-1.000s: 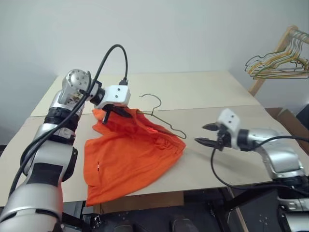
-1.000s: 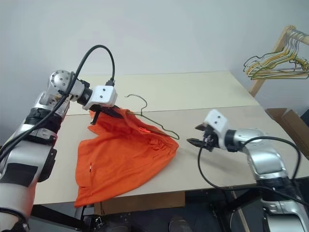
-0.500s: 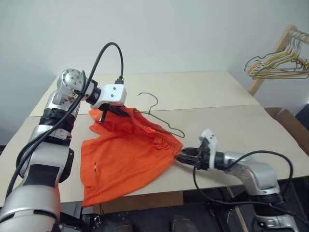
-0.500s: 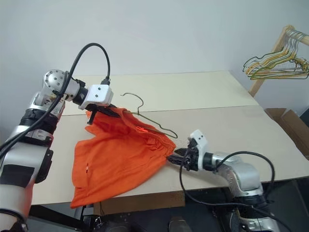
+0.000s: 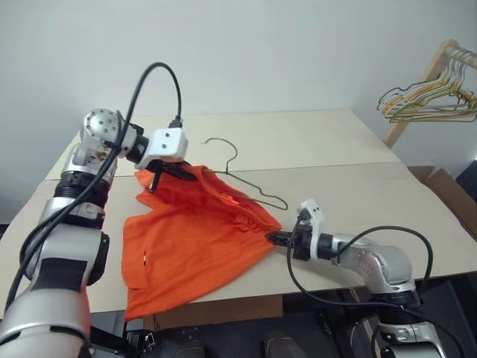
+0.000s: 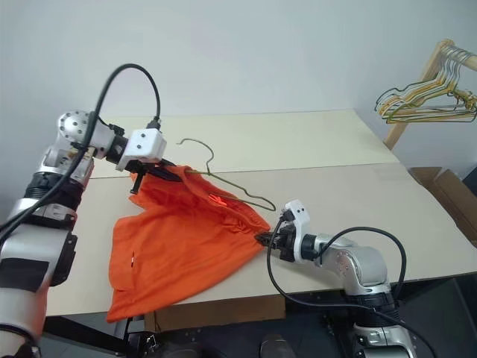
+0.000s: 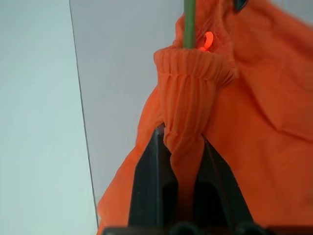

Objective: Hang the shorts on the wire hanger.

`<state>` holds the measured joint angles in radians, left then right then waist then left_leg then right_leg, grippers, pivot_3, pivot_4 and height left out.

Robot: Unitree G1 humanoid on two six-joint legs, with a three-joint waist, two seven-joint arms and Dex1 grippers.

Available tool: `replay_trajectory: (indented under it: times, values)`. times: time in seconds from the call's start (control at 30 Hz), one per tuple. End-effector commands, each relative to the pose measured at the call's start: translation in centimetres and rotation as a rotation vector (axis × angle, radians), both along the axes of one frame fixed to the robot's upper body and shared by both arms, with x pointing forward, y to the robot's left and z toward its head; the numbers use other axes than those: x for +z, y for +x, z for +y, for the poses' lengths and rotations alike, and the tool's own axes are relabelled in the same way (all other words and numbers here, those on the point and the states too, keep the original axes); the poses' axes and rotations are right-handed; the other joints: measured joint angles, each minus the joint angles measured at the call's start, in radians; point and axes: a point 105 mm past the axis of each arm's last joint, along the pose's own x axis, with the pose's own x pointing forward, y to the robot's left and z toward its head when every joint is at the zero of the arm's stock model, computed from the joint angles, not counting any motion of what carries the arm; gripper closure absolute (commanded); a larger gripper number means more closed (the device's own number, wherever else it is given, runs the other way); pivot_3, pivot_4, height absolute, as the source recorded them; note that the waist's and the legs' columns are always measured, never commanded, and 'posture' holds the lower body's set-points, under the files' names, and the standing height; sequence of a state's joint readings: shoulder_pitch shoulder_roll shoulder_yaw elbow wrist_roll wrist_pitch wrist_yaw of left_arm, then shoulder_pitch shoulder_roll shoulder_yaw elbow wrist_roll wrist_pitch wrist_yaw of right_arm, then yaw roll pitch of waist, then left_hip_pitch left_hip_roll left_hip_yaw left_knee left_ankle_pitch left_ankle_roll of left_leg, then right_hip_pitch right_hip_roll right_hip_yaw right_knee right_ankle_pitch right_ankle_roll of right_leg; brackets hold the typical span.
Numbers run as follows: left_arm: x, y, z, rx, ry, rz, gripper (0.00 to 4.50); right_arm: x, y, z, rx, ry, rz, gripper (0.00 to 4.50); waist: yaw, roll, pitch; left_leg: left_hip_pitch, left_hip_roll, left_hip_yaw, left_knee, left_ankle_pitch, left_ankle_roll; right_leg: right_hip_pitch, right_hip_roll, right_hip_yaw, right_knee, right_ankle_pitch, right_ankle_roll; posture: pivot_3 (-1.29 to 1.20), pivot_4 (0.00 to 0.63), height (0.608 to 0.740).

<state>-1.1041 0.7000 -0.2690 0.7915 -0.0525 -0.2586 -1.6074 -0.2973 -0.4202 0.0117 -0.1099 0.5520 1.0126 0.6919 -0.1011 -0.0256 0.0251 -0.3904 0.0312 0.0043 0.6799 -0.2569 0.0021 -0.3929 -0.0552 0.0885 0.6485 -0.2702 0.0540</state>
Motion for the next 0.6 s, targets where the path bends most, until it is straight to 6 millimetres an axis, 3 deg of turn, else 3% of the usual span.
replay_trajectory:
  times: [0.03,0.27,0.6]
  values:
    - [1.9,-1.2,0.6,-0.035,-0.029,-0.028,4.50,1.2,1.6,-2.8,-0.067,-0.036,-0.063,4.42,-0.001,0.000,0.000,0.000,0.000,0.000,0.000,0.000,0.000,0.000,0.000,0.000,0.000,0.000,0.000,-0.10,0.000,0.740]
    - [0.8,-1.6,2.4,0.000,0.044,0.012,4.50,4.0,2.3,-6.0,0.033,-0.122,-0.198,4.42,0.004,0.000,0.000,0.000,0.000,0.000,0.000,0.000,0.000,0.001,0.000,-0.001,0.000,0.000,0.000,-0.09,0.000,0.740]
    - [-0.8,0.4,2.5,0.101,0.099,-0.061,4.50,6.9,1.0,-6.5,0.328,-0.319,-0.446,4.42,0.005,0.000,0.000,0.000,-0.001,0.000,0.001,0.000,0.000,0.001,0.000,-0.001,-0.001,0.000,0.000,-0.08,0.000,0.740]
